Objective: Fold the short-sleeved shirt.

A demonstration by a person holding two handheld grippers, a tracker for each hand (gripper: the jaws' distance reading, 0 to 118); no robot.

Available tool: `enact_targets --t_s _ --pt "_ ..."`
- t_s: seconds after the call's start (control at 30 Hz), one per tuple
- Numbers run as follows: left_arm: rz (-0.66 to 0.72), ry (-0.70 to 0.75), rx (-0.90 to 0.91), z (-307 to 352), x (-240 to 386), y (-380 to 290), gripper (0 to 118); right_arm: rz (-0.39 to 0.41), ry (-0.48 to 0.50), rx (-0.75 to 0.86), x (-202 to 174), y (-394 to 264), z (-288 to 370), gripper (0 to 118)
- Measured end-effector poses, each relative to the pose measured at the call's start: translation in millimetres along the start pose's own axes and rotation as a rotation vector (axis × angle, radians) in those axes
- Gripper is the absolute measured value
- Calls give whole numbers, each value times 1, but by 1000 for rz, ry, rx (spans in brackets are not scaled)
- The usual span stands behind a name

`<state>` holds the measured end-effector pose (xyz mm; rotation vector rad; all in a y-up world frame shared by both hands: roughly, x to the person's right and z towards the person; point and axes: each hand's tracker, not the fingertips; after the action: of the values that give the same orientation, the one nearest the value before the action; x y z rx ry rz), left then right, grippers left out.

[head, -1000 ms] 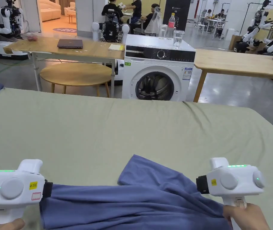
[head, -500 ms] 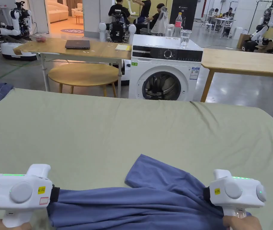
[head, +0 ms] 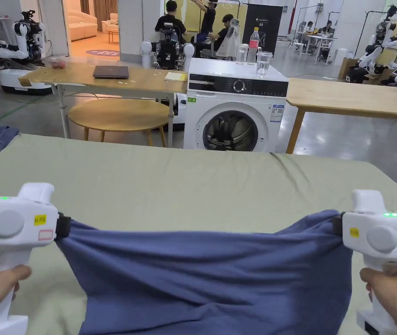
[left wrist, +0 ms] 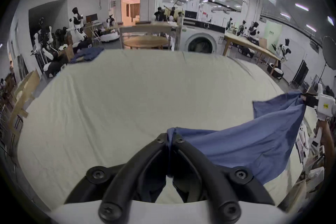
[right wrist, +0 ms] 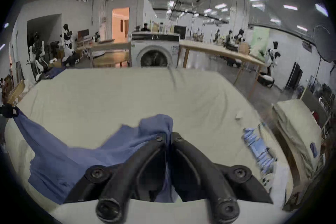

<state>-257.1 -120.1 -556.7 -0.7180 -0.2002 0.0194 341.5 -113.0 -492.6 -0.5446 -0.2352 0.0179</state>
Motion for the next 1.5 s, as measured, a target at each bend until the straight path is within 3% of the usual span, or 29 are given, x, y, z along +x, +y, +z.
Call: enact_targets --t_s 0.27,0.53,0.93,1.17,1.37,1.5 --pt "-15 13 158 62 4 88 0 16 1 150 2 69 49 2" --pt "-57 74 286 106 -6 187 0 -39 10 296 -15 158 83 2" --pt "-65 120 414 146 -21 269 0 -26 -26 428 -44 260 89 2" --pt "-66 127 391 125 -27 236 0 32 -45 406 -56 233 70 2" --pt "-53 91 292 88 -30 148 0 24 -19 288 -48 144 36 2" --pt "-45 73 245 73 -35 75 0 81 -32 244 -43 79 55 2"
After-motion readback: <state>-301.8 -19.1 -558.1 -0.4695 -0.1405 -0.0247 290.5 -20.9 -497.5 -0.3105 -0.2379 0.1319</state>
